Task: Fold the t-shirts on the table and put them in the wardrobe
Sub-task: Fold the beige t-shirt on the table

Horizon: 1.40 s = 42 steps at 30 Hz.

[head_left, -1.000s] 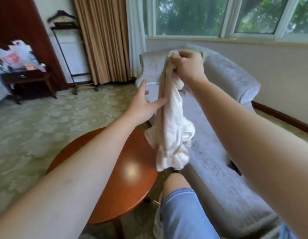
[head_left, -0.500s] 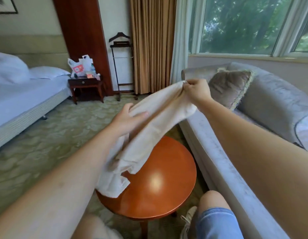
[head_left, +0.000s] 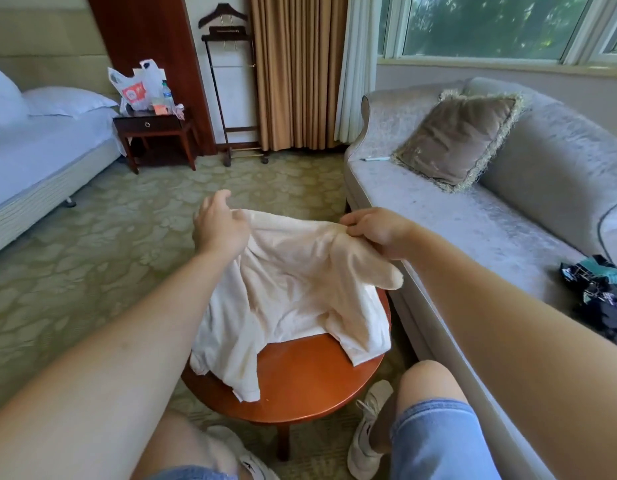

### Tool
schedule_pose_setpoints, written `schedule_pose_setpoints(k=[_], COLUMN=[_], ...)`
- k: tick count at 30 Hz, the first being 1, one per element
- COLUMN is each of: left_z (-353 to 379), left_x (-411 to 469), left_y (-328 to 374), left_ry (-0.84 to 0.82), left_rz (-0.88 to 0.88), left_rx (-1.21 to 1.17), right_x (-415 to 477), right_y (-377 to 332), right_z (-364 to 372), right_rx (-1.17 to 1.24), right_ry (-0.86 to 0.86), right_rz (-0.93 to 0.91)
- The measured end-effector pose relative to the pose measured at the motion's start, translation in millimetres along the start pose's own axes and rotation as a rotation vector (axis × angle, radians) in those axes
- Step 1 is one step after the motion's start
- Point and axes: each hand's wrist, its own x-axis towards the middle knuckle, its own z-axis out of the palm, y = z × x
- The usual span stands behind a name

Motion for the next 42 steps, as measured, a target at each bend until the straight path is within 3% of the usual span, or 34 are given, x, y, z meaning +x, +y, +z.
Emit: schedule_pose_setpoints(k=[2,6,8,12,16,20,24,29,34,38,42], left_z=[14.9,43.4,50.9,63.9,64.1,61.0,49.4,33.7,21.6,17.2,13.5], left_x=[-6.1,-27.5,-34.8,-31.9,-30.7,-22.3,-22.0,-27.1,-36.6,-43.6,-53.2], left_y=[5.7,21.1,22.8,2.8,-6.6,-11.5,-9.2,-2.9,4.3,8.3,14.7], left_ry=[-0.028,-0.472,-0.608,-0.593,-0.693,-0.579,-0.531,-0.501,-0.516,-0.512,-0.510], left_rz=[0.080,0.094,0.019,-0.101,-0.291,-0.322,-0.255,-0.180,-0.185,-0.142,-0.072], left_rx=[-0.064,-0.303,-0.337,-0.304,-0.452,-0.373,-0.271,-0.236,-0.277,-0.242,-0.224], right_x=[7.8,31.7,36.1,32.1,33.3,28.2,21.8,5.5,-6.8,-16.0,-19.4], right_y=[2.0,7.5,9.9,10.0,14.2,16.6,24.7,37.4,31.6,22.9,13.6], right_z=[12.5,39.6,50.5,63.4,64.7,70.8,74.0,72.5,74.4,77.2,68.7], right_rx=[0.226,0.536,0.624,0.851,1.067,0.926,0.500,0.071,0.123,0.084,0.325], right_ry=[0.062,0.156,0.096,-0.108,-0.325,-0.254,-0.021,-0.139,-0.235,-0.094,-0.065], right_rz=[0.006,0.110,0.175,0.196,0.204,0.182,0.081,0.042,-0.065,-0.111,-0.095])
